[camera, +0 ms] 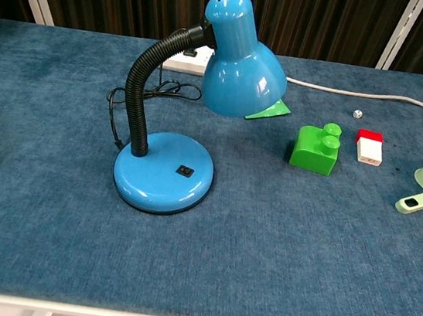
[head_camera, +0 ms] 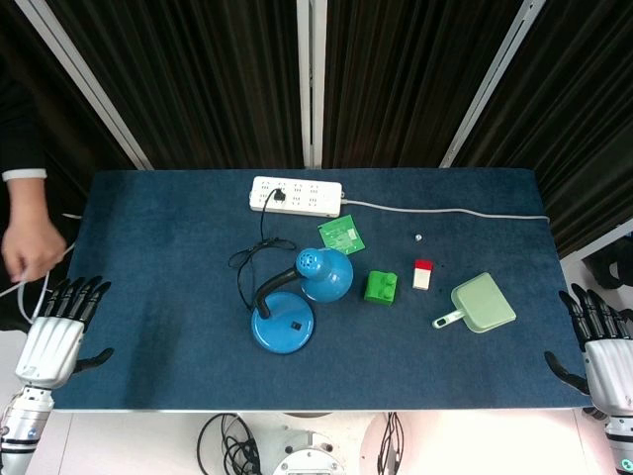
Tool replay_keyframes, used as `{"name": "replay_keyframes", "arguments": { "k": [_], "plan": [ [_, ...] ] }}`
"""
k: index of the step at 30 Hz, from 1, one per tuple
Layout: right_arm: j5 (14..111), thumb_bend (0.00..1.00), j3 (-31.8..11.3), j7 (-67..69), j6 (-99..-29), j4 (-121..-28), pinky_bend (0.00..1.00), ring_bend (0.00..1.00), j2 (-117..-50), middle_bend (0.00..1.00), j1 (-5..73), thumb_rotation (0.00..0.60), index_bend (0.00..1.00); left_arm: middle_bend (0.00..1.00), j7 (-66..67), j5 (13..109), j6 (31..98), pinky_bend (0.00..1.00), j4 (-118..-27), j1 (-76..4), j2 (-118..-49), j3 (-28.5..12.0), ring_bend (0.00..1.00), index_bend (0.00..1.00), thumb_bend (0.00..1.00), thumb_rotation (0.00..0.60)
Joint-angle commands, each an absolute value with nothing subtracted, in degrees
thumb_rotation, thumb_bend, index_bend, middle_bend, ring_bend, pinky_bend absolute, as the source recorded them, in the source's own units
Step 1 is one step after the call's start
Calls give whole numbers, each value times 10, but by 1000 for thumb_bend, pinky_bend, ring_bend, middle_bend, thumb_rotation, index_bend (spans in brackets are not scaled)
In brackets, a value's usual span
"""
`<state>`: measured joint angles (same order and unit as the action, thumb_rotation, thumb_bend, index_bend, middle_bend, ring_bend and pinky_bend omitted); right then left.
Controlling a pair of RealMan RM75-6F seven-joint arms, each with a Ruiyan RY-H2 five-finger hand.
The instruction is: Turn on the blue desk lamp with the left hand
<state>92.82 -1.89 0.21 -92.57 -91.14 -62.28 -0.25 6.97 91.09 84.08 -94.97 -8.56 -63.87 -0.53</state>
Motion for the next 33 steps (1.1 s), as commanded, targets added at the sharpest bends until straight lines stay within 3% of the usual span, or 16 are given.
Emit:
{"name": "replay_keyframes", "arguments": {
  "k": [1, 15, 17, 19, 22, 24, 27, 33],
  "plan": [
    [928, 176, -19, 2, -926, -911, 148, 0, -623, 0, -3, 600, 0, 50, 70, 911, 841, 0, -950, -85, -639, -5, 0, 75, 111, 600],
    [928, 176, -20, 4, -926, -913, 148, 0, -621, 0, -2, 600, 0, 72, 61, 922, 852, 13, -948, -83, -639, -5, 0, 75, 111, 600],
    [927, 176, -21, 5, -924, -913, 148, 0, -621, 0, -1, 600, 0, 130, 52, 930, 851, 109, -948, -84, -639, 0, 28, 75, 115, 600],
    [926, 176, -21, 5, -922, -913, 148, 0, -621, 0, 0, 600, 0, 227, 45, 940, 850, 311, -943, -84, -642, 6, 145, 75, 133, 600],
    [925, 176, -20, 6, -920, -912, 148, 0, -621, 0, 0, 600, 0, 491, 45, 964, 842, 617, -936, -89, -651, 19, 489, 82, 229, 600],
    [925, 176, -20, 9, -921, -911, 148, 0, -622, 0, 0, 600, 0, 636, 32, 987, 824, 748, -934, -98, -658, 34, 637, 110, 300, 600],
    [923, 176, -19, 14, -920, -910, 148, 0, -622, 0, -1, 600, 0, 753, 15, 1023, 803, 856, -927, -112, -672, 56, 747, 188, 382, 600],
    [922, 176, -19, 11, -918, -911, 148, 0, -623, 0, 0, 600, 0, 773, 45, 1065, 744, 866, -942, -148, -703, 73, 771, 198, 404, 600]
  ]
}}
